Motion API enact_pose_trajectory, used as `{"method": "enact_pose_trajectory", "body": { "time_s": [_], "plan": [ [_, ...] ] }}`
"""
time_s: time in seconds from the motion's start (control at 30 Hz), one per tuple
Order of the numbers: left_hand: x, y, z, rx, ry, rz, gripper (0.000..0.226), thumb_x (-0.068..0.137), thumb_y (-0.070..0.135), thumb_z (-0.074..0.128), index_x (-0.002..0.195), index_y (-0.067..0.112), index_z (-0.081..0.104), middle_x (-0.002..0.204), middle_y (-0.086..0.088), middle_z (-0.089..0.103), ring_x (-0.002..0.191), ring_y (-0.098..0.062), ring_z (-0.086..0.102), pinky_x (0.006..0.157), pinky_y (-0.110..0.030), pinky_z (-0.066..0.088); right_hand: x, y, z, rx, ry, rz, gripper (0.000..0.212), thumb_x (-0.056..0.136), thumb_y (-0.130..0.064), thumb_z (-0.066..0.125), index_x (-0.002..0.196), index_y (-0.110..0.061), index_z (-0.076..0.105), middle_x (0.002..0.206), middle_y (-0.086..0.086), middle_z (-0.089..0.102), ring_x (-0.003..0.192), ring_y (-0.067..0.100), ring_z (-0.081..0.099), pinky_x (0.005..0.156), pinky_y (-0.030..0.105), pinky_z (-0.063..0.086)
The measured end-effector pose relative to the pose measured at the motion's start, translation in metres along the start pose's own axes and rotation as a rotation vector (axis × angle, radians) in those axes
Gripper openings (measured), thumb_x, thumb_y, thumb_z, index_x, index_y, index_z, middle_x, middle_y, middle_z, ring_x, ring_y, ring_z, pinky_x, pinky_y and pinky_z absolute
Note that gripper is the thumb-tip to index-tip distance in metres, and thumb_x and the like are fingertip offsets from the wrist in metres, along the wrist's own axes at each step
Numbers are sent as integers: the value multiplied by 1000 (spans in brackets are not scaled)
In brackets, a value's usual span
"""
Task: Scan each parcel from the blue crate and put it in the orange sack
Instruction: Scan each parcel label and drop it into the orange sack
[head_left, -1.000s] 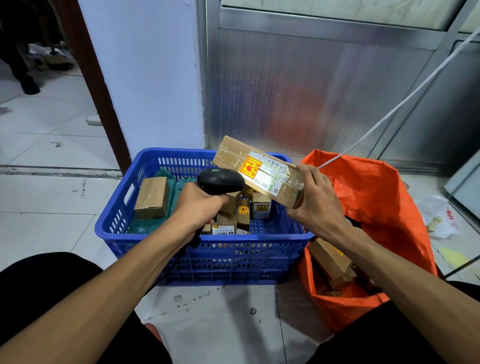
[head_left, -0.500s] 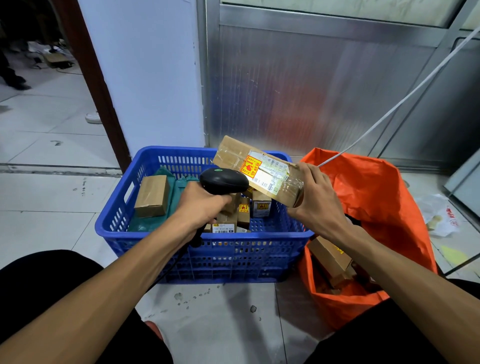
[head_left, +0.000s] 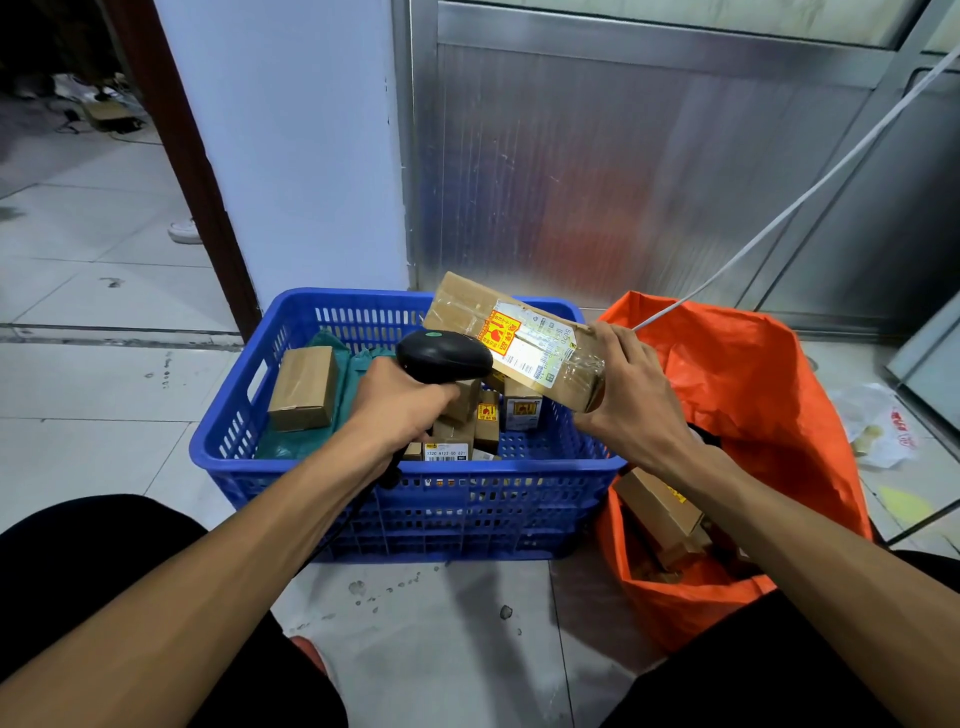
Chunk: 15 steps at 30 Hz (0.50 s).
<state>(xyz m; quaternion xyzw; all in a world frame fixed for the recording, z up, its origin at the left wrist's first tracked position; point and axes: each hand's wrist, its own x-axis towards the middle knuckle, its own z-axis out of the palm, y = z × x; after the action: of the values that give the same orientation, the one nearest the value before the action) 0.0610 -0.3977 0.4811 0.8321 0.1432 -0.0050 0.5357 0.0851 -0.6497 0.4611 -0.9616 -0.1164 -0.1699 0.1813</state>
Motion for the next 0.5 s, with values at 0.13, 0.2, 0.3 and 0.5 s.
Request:
{"method": "enact_pose_trajectory", "body": {
  "time_s": [0.13,0.2,0.3,0.5],
  "plan": [
    [0,0,0,-8,2,-4,16,84,15,76,97,10,71,74,-6,68,58,-16,62,60,-30,54,0,0,0,4,1,-3,104,62,-22,85,150,-15,30,148,3,39,135,28,37,100,42,45],
    [-1,0,1,-5,-12,2,15,84,14,76,97,11,70,75,-7,69,61,-17,62,63,-33,58,0,0,0,5,1,-3,104,62,-22,85,150,-15,30,147,3,39,134,28,37,100,42,46],
    [-2,1,1,-2,-27,7,14,83,13,76,96,12,71,75,-7,69,61,-17,62,69,-37,61,0,0,0,5,0,-1,105,61,-22,86,150,-15,30,147,3,39,134,28,37,100,42,46],
    [-5,1,2,-13,-51,12,14,82,12,77,95,12,71,68,-4,67,54,-13,59,58,-29,55,-1,0,0,-5,8,-7,104,61,-22,85,149,-15,31,146,2,40,132,27,39,96,40,47]
  ]
}}
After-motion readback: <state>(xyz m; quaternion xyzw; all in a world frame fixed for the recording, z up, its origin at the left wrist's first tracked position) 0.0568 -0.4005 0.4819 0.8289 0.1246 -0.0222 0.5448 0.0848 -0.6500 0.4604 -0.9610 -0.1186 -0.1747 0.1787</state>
